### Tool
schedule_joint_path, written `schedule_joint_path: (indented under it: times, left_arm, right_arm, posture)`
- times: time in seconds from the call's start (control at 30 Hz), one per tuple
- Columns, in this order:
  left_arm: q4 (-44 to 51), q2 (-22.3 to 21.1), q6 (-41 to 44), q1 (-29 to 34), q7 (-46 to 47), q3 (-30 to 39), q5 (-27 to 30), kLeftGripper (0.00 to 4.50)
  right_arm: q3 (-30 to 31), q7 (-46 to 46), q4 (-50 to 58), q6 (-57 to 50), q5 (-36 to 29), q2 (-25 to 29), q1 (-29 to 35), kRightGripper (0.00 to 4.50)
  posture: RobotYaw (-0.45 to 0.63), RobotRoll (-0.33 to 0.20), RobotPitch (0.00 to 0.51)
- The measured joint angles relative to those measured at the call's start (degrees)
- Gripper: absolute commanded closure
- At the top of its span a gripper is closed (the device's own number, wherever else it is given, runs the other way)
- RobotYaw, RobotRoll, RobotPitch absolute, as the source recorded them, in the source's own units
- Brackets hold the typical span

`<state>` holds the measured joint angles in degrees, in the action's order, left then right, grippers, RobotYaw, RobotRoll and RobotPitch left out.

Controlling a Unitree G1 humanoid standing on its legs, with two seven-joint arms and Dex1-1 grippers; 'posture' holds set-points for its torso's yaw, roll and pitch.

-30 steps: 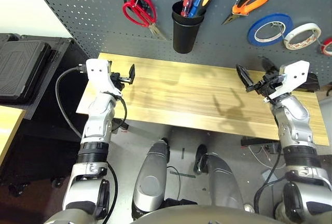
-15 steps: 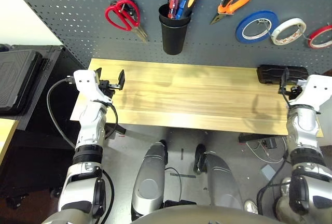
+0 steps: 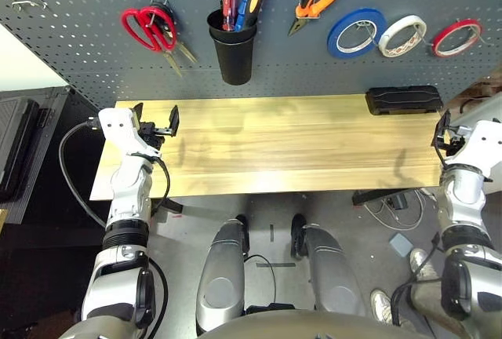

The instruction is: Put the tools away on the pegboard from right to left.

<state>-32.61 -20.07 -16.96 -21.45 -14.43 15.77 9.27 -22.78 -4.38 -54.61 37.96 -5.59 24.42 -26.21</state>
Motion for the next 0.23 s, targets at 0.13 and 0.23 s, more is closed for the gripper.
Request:
schedule_joint_path:
  times: [0.13,0.23]
  left_arm:
    - [0.0,0.0,0.0,0.6,0.6,0.2,0.0,0.02]
    - [0.0,0.0,0.0,0.9,1.1,0.2,0.0,0.02]
  right_arm:
    - [0.9,0.6,-1.0,0.1,0.0,0.0,-1.1,0.0]
    - [1.3,1.1,-1.6,0.1,0.0,0.0,-1.8,0.0]
  posture:
    - [0.21,0.0,0.255]
    - [0.21,0.0,0.255]
